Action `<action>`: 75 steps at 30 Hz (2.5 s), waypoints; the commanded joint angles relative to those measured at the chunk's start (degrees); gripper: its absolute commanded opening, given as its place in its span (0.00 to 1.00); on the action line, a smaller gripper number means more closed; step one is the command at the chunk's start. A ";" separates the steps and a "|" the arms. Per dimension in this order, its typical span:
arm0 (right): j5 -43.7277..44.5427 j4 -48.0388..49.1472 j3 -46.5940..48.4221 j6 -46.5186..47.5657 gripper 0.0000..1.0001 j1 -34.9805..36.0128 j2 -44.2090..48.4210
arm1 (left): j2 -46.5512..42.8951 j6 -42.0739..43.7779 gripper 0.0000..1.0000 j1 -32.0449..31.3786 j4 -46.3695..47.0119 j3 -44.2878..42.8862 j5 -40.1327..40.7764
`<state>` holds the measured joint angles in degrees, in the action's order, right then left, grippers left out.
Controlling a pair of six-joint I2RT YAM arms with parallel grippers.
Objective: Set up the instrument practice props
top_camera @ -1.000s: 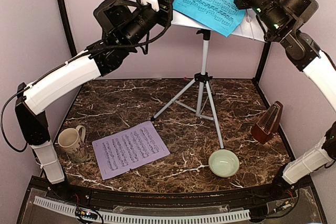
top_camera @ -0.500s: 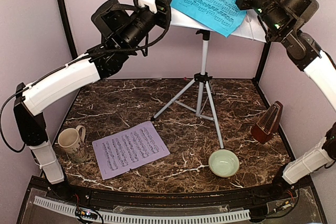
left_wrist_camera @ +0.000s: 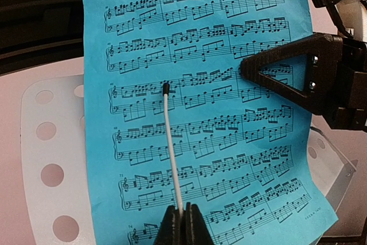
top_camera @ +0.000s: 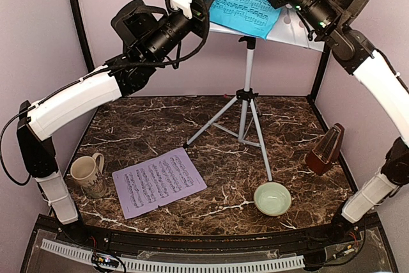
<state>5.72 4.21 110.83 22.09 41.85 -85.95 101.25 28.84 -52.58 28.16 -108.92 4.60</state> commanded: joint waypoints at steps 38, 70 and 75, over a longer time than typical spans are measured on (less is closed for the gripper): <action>-14.60 11.73 3.24 2.65 0.83 -5.08 -5.81 | -5.26 -0.71 0.00 -0.51 5.18 1.94 -6.19; -9.50 22.32 -15.02 -5.12 0.27 -5.36 2.19 | -4.52 -0.89 0.00 -0.51 4.58 0.78 -7.32; -10.88 22.22 -13.82 -5.24 0.19 -5.35 1.15 | -4.22 -0.88 0.00 -0.51 4.27 0.45 -7.53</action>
<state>-3.46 24.32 94.76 17.52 36.69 -83.81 99.50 27.86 -52.38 28.69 -106.45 1.91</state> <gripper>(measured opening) 0.204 0.042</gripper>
